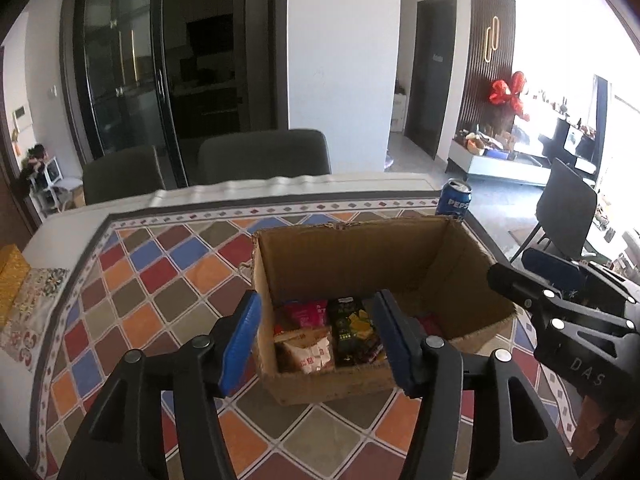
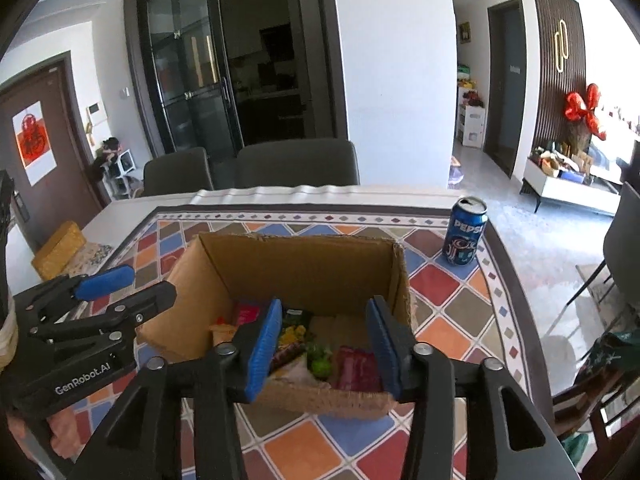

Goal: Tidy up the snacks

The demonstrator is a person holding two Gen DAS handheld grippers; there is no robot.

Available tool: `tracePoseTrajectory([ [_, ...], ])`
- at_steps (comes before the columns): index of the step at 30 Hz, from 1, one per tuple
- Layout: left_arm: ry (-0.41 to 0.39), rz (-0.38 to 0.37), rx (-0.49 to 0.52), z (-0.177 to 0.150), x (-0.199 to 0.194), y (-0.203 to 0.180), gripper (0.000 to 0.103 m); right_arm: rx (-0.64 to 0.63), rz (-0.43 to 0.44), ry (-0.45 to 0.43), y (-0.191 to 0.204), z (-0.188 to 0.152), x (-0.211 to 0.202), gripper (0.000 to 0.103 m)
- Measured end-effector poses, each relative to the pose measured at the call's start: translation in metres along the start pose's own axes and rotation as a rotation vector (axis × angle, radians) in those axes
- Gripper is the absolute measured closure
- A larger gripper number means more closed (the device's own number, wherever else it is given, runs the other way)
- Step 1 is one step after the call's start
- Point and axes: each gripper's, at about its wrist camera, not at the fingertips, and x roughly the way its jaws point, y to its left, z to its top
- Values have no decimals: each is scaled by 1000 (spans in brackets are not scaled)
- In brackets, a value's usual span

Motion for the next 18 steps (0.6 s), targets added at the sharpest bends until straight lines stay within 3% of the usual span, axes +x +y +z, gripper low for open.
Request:
tracePoseTrajectory([
  [3,-49,18,12,-8,-21,-3,42,-14,-15,-33,2,-4,-17,52],
  [10,-145,48,16,-32,-70,-7,30,-17,-26,-95,7,-27,-59,37],
  [18,-168,57,3,-64,-100,-8,17,-28,-82,-166,11,-59,-104,25],
])
